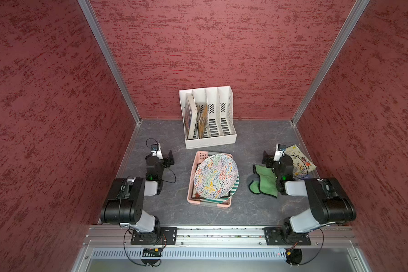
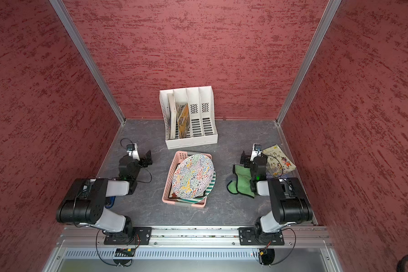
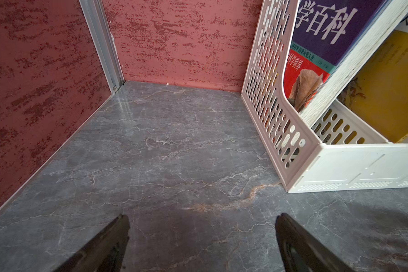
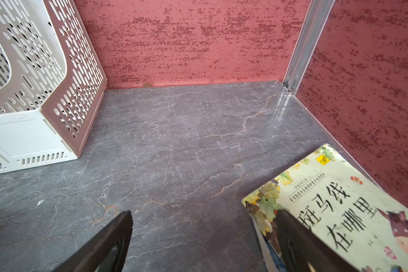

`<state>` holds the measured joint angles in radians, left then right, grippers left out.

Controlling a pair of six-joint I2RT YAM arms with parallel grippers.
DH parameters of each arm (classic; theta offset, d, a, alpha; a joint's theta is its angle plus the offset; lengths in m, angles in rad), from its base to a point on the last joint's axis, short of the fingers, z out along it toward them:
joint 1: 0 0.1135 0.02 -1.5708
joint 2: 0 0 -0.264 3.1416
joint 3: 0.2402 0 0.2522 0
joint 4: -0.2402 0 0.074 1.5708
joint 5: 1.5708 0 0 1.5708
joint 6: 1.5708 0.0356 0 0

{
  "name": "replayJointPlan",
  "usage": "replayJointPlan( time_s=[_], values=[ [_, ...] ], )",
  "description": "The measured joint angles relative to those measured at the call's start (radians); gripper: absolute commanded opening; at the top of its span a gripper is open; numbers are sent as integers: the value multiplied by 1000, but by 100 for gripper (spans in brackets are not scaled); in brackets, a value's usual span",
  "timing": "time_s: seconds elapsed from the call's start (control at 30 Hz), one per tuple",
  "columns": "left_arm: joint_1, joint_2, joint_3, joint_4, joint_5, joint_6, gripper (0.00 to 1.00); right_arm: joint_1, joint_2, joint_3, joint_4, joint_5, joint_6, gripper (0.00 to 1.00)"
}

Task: Wipe the wet plate dry
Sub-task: Pick up the plate from the bin.

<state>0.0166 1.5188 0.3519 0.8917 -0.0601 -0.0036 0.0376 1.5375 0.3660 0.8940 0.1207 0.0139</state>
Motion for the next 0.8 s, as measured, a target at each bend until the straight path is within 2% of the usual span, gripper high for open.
replayJointPlan(
  time_s=[0.47, 0.53, 0.6, 0.7, 0.8],
  values=[
    [1, 0, 0, 0, 3, -1, 100, 0, -10, 5, -31, 4, 0, 99],
    [5, -1, 2, -5, 7, -3, 100, 0, -69, 47, -170, 20, 2, 99],
    [2, -24, 32, -92, 1, -4, 100, 0, -162, 156, -381, 45, 35, 98],
    [-31, -146, 149, -358, -67, -42, 100, 0, -256, 463, -763, 41, 158, 95],
    [-102, -306, 314, -618, -123, -168, 100, 0, -270, 785, -1094, -69, 298, 88]
  ],
)
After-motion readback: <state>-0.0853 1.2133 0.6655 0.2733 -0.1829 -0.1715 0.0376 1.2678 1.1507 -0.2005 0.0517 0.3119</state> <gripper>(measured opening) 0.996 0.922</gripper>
